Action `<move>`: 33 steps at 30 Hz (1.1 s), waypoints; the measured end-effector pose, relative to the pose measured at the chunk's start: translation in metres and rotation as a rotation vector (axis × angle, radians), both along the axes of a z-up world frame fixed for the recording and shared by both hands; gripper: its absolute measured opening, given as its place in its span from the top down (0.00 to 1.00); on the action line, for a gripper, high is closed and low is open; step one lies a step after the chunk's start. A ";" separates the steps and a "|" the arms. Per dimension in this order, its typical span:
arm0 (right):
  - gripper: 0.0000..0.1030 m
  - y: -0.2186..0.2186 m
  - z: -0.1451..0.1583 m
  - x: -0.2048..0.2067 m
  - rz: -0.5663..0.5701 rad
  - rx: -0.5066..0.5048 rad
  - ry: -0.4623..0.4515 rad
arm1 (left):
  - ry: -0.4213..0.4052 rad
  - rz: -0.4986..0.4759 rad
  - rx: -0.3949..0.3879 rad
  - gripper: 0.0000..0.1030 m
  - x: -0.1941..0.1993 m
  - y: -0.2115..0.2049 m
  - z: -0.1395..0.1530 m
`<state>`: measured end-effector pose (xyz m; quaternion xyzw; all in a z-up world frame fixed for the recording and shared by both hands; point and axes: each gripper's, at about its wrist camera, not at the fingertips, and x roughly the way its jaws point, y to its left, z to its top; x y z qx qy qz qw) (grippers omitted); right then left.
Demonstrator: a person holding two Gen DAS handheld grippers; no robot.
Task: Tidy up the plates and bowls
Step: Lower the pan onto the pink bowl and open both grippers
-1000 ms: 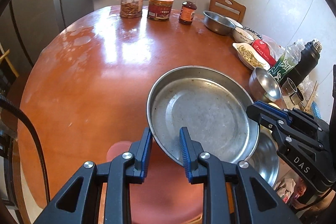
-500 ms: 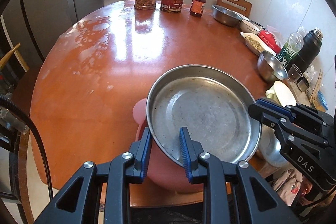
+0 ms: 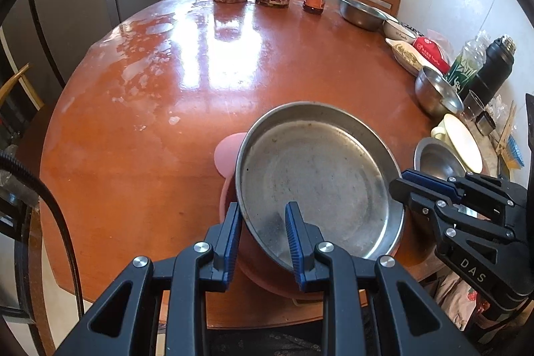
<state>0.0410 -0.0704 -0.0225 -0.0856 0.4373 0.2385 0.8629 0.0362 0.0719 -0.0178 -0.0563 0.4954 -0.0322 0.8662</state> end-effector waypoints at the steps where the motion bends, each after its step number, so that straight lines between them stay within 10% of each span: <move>1: 0.86 -0.001 -0.001 0.000 0.000 -0.001 0.002 | 0.005 -0.004 0.007 0.74 0.000 -0.001 -0.002; 33: 0.81 -0.006 -0.004 0.001 0.017 0.022 0.037 | 0.015 -0.017 0.027 0.73 -0.006 -0.005 0.000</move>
